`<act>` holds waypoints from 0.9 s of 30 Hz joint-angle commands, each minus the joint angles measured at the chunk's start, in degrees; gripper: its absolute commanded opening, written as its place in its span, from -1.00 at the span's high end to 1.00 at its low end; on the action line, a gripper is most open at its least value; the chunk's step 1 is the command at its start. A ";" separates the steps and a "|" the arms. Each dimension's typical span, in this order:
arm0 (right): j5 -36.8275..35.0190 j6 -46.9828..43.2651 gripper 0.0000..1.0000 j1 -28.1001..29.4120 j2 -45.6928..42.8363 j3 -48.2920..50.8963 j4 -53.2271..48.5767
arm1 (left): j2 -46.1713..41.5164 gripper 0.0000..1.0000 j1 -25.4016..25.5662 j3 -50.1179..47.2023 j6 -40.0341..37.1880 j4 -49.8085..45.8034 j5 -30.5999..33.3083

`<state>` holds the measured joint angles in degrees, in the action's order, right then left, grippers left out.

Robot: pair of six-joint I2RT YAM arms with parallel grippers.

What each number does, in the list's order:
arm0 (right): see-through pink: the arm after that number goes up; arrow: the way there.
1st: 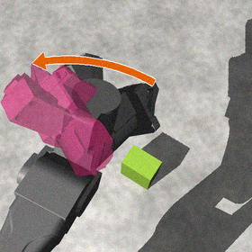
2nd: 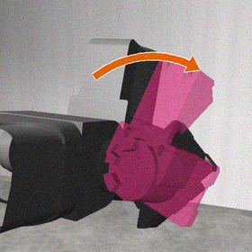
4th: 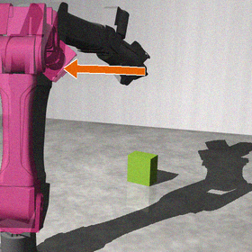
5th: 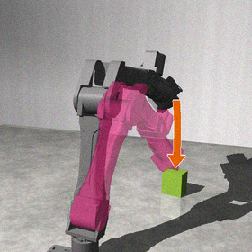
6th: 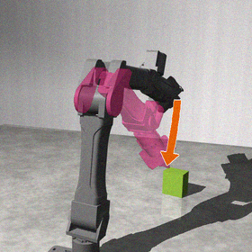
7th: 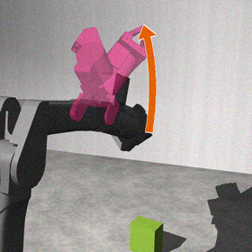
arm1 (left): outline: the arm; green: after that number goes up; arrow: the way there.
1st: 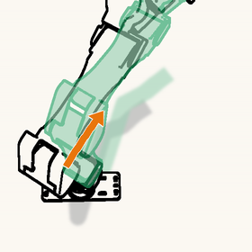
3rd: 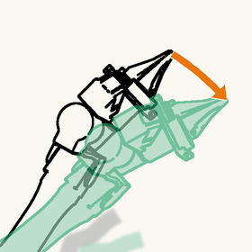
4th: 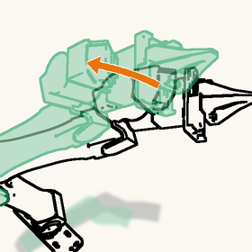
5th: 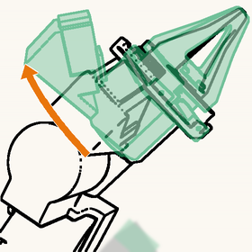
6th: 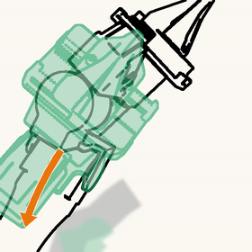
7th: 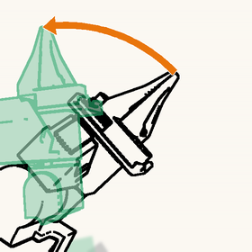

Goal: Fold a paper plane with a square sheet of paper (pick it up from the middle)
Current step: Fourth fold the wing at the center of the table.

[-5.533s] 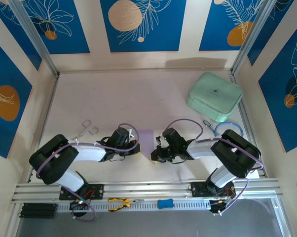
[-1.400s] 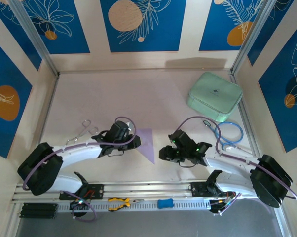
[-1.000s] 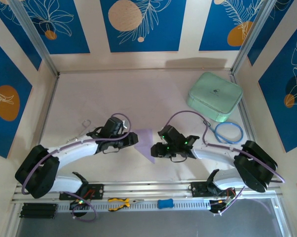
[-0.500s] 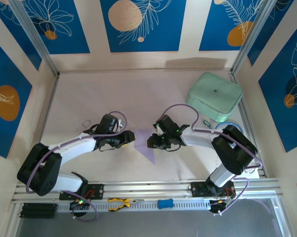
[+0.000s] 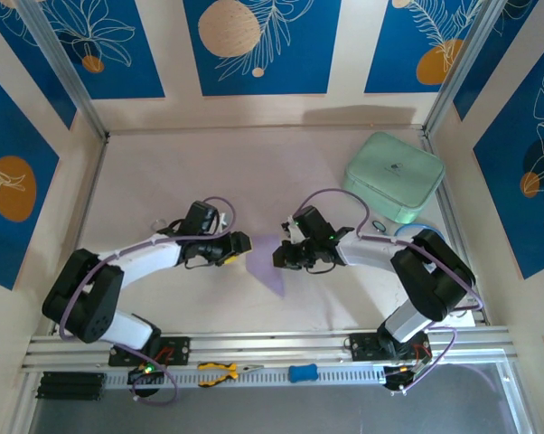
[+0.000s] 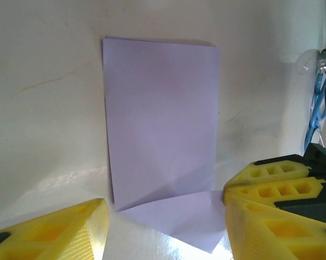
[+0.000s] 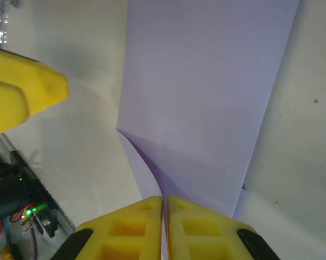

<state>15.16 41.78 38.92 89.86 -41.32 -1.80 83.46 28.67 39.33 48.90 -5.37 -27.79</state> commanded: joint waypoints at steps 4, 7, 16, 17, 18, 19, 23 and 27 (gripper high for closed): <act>7.48 -0.52 0.77 -2.24 -2.54 2.61 5.85 | 4.12 -0.25 -1.27 3.63 -1.73 0.44 -4.89; 8.64 -0.82 0.77 -3.02 -2.72 2.82 6.12 | 5.23 -0.27 -1.33 4.15 -1.52 0.86 -5.14; 10.53 -0.82 0.78 -4.49 -2.81 3.66 7.12 | 8.49 -0.26 -1.32 5.44 -0.78 0.88 -5.37; 10.65 -0.83 0.79 -4.58 -2.72 3.64 7.16 | 8.55 -0.26 -1.33 5.57 -1.01 0.24 -4.87; 10.60 -0.90 0.79 -4.64 -2.60 3.66 7.03 | 8.47 -0.26 -1.34 5.74 -1.25 -0.52 -4.40; 10.34 -1.11 0.78 -4.62 -2.43 3.57 6.54 | 8.24 -0.26 -1.33 5.76 -1.50 -0.83 -4.00; 6.87 -2.18 0.54 -4.55 -1.67 2.67 2.28 | 7.53 -0.26 -1.33 5.76 -1.90 -1.88 -3.12; 5.68 -2.61 0.30 -4.42 -1.19 2.23 0.89 | 7.07 -0.26 -1.37 5.49 -1.97 -2.32 -2.66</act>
<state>21.74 40.23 34.48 88.29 -38.44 1.96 91.44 27.97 43.79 48.23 -5.72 -31.24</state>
